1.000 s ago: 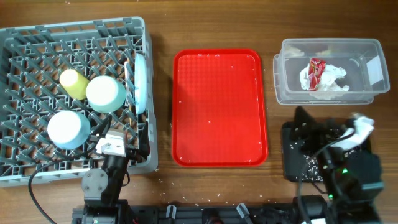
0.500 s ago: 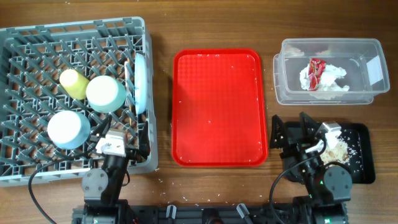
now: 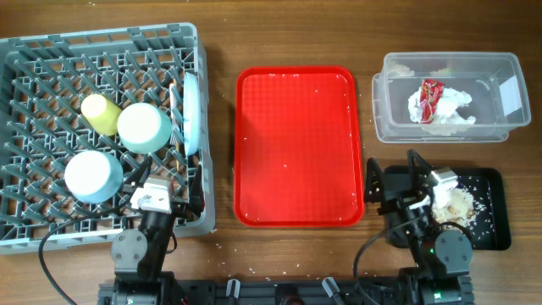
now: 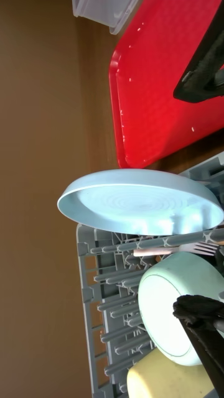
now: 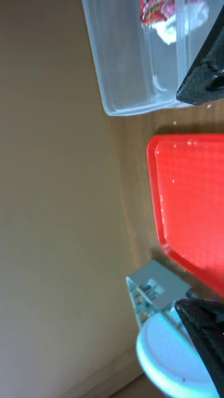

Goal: Sort waste into correct bins and load items into the dishwasher rack

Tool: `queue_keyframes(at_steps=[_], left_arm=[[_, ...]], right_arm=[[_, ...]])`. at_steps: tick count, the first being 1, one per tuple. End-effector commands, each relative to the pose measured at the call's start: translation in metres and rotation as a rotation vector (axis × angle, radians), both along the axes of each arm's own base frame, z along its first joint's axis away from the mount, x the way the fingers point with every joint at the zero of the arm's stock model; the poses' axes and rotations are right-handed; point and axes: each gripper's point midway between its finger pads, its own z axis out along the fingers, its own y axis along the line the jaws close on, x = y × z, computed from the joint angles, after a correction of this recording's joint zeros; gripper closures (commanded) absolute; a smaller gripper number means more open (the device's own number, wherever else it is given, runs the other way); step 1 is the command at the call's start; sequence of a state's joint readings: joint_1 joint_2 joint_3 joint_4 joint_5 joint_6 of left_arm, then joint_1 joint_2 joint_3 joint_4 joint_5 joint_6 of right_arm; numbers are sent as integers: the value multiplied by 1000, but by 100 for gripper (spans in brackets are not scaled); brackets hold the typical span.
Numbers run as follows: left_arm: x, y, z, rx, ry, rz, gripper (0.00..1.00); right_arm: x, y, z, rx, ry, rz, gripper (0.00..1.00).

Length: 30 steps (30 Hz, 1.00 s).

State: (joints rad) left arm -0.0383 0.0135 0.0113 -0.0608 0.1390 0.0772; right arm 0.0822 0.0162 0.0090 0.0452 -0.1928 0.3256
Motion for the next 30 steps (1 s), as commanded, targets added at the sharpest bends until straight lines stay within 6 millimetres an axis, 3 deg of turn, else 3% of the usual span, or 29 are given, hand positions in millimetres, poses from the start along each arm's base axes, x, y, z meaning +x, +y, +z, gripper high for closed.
queue_keyframes(at_steps=[1, 4, 18, 24, 30], left_arm=[[-1, -3, -1, 12, -3, -14, 0], [-1, -3, -1, 12, -3, -14, 0], [-1, -3, -1, 12, -3, -14, 0], [-1, -3, -1, 12, -3, -14, 0], [-1, -3, -1, 12, -3, -14, 0]], right_arm=[[2, -10, -8, -161, -13, -60, 0], [4, -21, -10, -163, 0, -129, 0], [4, -22, -10, -166, 0, -132, 0], [4, -22, -10, -412, -52, -134, 0], [4, -21, -10, -366, -43, -131, 0]])
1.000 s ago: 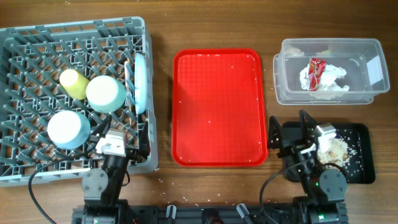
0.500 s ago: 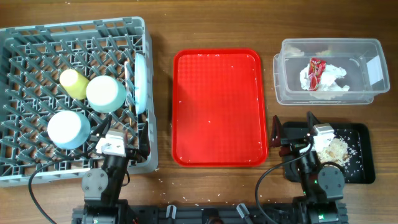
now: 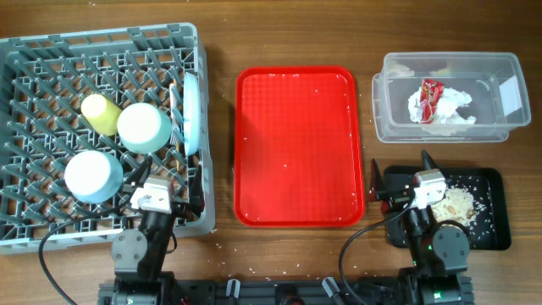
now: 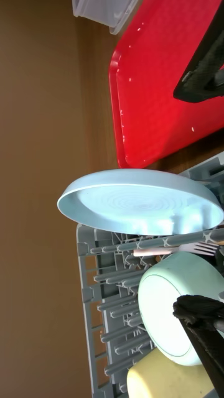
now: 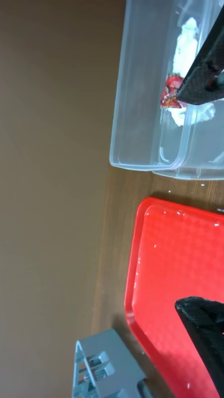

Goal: Sort waste into correct bins and load items into the dishwasher rack

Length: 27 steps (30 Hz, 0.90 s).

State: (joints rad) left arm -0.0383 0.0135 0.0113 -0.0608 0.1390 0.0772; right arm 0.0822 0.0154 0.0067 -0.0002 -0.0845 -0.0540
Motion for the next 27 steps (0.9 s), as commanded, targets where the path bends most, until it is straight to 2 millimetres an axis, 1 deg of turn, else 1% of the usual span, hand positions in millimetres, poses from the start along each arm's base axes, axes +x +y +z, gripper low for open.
queue_keyframes(at_steps=[1, 5, 27], left_arm=[[-1, -3, -1, 12, -3, -14, 0], [-1, -3, -1, 12, -3, -14, 0], [-1, -3, -1, 12, -3, -14, 0]], right_arm=[[0, -3, 2, 32, -6, -17, 0], [0, -3, 2, 79, 2, -17, 0], [0, -3, 2, 80, 0, -17, 0]])
